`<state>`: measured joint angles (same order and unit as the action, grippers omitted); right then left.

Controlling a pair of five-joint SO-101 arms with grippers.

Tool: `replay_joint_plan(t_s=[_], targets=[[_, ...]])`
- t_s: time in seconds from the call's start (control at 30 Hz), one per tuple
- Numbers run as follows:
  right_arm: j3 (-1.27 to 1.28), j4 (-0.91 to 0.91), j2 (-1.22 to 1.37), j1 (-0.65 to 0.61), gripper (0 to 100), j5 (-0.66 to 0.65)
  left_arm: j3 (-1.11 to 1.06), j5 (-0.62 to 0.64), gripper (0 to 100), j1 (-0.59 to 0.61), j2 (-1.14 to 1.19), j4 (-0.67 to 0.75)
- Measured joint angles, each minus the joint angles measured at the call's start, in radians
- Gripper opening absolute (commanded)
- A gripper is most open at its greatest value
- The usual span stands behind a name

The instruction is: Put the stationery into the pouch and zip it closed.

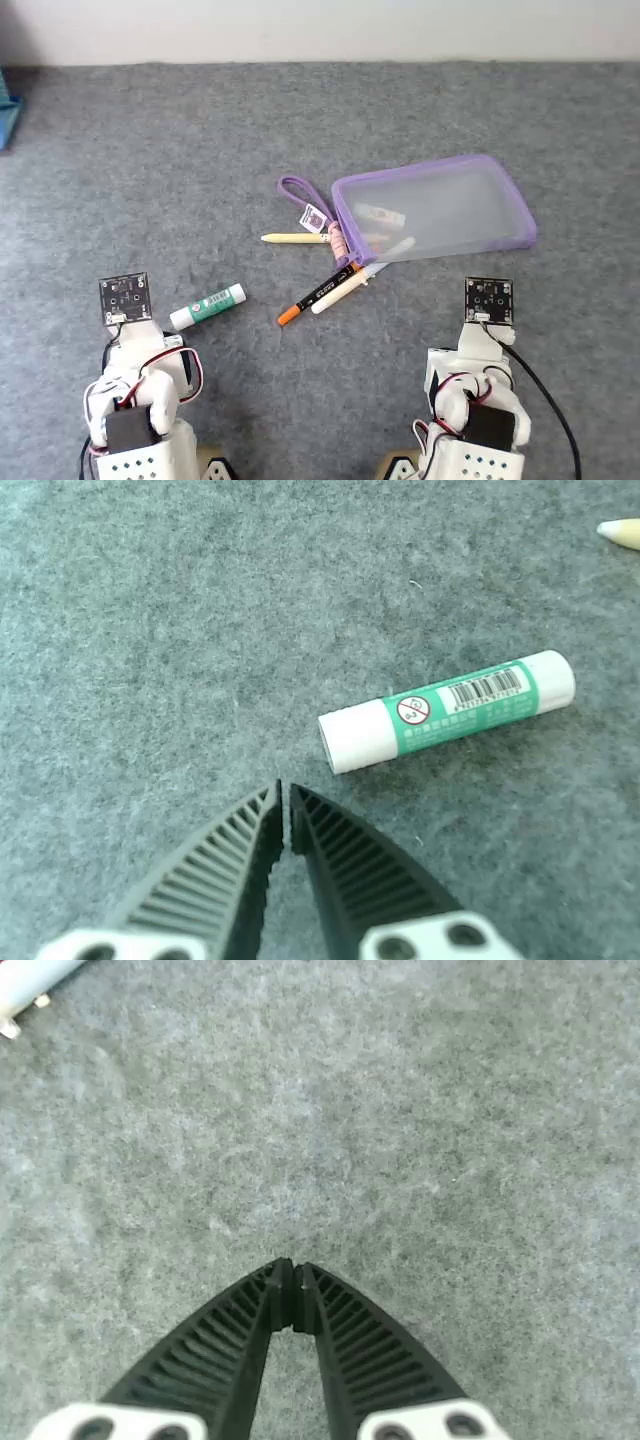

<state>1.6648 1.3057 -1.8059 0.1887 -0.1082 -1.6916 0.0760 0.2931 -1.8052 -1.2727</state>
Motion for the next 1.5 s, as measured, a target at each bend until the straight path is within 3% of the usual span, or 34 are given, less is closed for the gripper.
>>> replay_joint_plan(t_s=[0.7,0.83,0.97,1.17,1.33,1.5], targets=[[0.0,0.0,0.0,0.0,1.1,-0.002,0.0,0.0,1,0.0,0.0,0.0],[0.0,-0.038,0.0,0.0,0.8,-0.083,0.0,0.0,1,0.0,0.0,0.0],[-0.002,-0.097,0.0,0.0,0.8,-0.084,0.0,0.0,1,0.0,0.0,0.0],[-0.112,-0.098,0.005,-0.115,0.8,-0.077,0.0,0.0,1,0.0,0.0,0.0],[-0.279,-0.098,0.21,-0.157,1.2,-0.046,0.0,0.0,1,0.0,0.0,0.0],[-0.526,-0.098,0.64,-0.255,1.2,0.078,0.0,0.0,1,0.0,0.0,0.0]])
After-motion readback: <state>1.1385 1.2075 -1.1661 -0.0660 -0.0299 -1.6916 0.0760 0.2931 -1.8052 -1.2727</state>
